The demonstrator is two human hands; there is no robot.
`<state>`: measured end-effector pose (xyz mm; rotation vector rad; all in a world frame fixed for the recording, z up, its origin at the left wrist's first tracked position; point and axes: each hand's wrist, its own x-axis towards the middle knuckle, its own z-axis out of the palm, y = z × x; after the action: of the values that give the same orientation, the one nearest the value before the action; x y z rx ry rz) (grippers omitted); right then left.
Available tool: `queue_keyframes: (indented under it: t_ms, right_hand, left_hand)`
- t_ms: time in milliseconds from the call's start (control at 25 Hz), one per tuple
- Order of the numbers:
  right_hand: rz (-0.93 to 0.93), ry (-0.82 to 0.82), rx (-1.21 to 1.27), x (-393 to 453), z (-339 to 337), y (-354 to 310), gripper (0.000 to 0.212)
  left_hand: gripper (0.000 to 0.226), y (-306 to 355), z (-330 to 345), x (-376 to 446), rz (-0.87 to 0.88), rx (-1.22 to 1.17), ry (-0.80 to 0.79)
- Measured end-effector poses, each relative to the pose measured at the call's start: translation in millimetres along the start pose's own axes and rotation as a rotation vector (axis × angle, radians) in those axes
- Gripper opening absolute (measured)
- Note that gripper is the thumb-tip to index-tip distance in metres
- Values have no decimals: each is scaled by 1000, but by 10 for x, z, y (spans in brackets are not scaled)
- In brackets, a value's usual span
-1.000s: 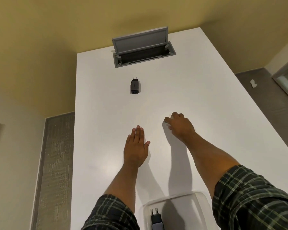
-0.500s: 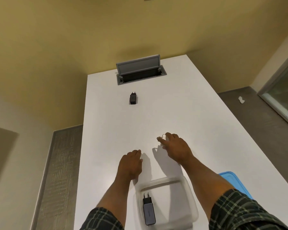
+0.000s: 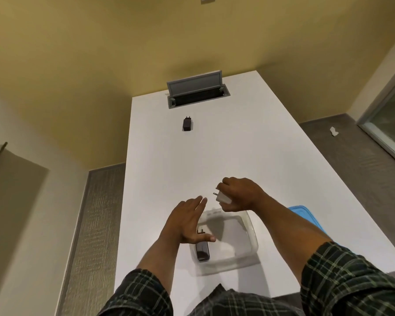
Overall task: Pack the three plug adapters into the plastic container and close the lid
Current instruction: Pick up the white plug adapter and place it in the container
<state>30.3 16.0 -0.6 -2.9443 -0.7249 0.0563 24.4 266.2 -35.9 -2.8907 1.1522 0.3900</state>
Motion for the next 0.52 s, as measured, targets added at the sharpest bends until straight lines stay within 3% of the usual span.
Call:
queue_keyframes:
  t_ms: [280,520]
  right_hand:
    - [-123,-99,-7,-406,80,-247,40]
    - [-25,-168,11,-516,441,-460,41]
  left_hand:
    - [153,227,119,-235,38,34,-62]
    - [157,257,102,-280,-4,35,-131]
